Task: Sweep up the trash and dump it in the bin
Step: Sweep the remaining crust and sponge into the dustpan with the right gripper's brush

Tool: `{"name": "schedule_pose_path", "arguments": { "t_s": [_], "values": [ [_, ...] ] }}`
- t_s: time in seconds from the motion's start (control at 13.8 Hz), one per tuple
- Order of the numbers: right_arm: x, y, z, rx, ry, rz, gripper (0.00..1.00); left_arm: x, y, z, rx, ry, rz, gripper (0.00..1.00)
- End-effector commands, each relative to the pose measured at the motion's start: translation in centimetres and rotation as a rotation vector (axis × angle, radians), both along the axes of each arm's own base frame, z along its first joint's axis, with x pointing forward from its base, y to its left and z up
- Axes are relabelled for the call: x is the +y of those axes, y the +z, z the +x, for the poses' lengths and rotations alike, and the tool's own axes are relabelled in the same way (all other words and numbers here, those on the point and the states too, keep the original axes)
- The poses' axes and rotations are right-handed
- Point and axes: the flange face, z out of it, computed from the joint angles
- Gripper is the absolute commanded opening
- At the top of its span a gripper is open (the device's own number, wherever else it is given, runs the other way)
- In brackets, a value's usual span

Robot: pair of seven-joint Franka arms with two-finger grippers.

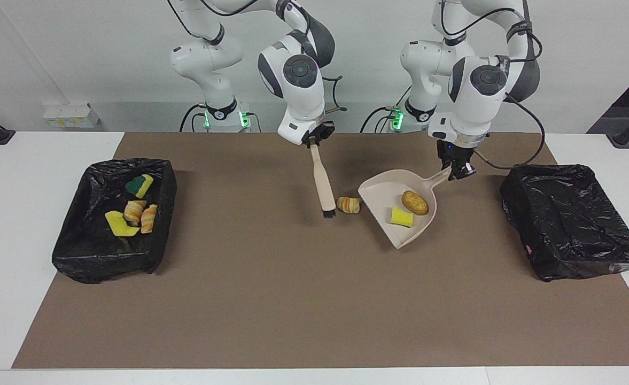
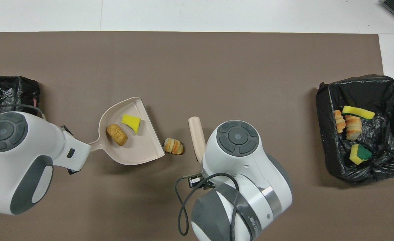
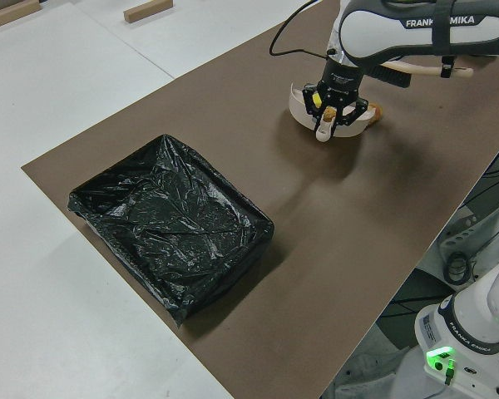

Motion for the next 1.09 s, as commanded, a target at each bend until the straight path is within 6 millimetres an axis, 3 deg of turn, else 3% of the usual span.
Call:
{"name": "schedule_pose_path", "arguments": {
  "t_s": [0.0,0.14,0.36,0.72,1.01],
  "values": [
    [-3.8,-1.6,-0.8,0.015,0.0,-0.026,0.0,0.6,-0.8,-3.5,0.011,-0.029,0.025,0.0],
    [-4.5,-2.6,-0.5,0.033,-0.005,-0.028,0.0,0.5,-2.2,-5.0,0.017,-0.062,0.054,0.0],
    [-2.5,-5.5,-0.6,0.032,0.002,-0.022,0.0,-0.9,-4.0,-5.1,0.027,-0.076,0.057,0.0],
    [4.6,-10.4,-2.5,-0.002,0.031,0.019,0.0,-5.1,-6.5,-5.2,-0.011,-0.059,0.048,0.0],
    [9.6,-7.5,-1.7,0.002,-0.108,0.127,0.0,-6.3,-6.3,-4.6,-0.04,-0.035,0.038,0.0]
  ]
}}
